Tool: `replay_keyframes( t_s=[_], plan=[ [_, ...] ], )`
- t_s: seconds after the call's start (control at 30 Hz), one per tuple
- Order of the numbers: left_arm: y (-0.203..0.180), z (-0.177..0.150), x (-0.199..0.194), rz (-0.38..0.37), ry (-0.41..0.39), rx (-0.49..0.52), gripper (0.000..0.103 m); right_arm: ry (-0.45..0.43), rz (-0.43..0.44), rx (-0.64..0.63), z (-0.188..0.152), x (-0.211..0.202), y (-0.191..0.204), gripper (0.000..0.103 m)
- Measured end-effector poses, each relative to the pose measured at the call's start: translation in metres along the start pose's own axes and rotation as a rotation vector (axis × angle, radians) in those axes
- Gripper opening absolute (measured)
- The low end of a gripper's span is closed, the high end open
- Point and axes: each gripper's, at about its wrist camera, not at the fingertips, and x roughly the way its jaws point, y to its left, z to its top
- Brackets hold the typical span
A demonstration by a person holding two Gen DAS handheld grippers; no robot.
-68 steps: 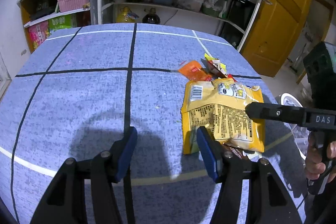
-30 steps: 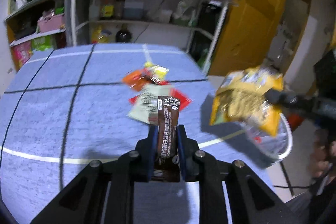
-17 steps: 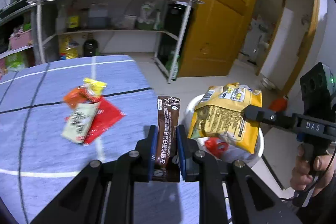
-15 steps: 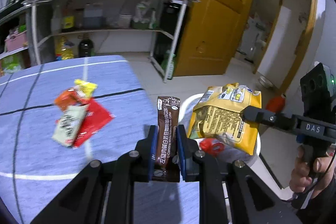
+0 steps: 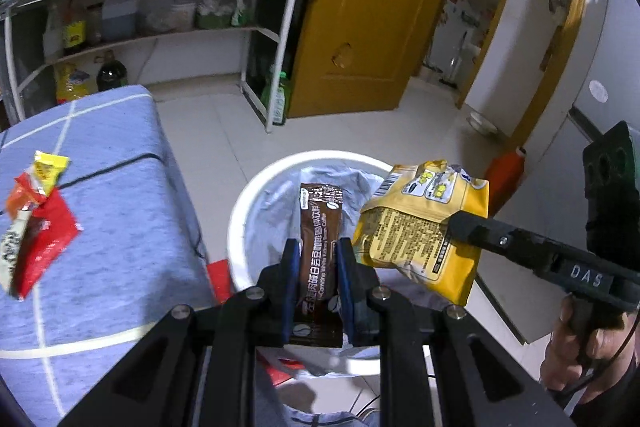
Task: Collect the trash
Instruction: 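Carry both items over the wastebasket and open both tools to drop them, then move both tools back toward the remaining wrappers on the table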
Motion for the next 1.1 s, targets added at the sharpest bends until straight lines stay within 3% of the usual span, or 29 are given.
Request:
replay_keyframes(
  t_s=[0.3, 0.4, 0.53, 0.67, 0.9, 1.1],
  plan=[
    [-0.009, -0.003, 0.03, 0.015, 0.062, 0.002, 0.021, 0.036, -0.071, 0.016, -0.002, 0.011, -0.025, 0.008],
    [-0.01, -0.003, 0.037, 0.015, 0.082, 0.001, 0.021, 0.053, -0.079, 0.029, -0.003, 0.016, -0.032, 0.012],
    [-0.01, -0.002, 0.042, 0.015, 0.096, -0.009, 0.026, 0.071, -0.127, 0.049, -0.008, 0.021, -0.039, 0.013],
    [-0.007, -0.003, 0.037, 0.011, 0.09, -0.021, 0.039, 0.063, -0.152, 0.055, -0.009, 0.017, -0.041, 0.016],
    [-0.004, -0.001, 0.016, 0.0, 0.045, -0.034, 0.039, 0.013, -0.159, 0.016, -0.004, 0.001, -0.024, 0.02],
    [0.007, -0.003, -0.019, 0.0, -0.01, -0.052, 0.039, -0.026, -0.115, -0.029, 0.002, -0.012, 0.004, 0.021]
  ],
)
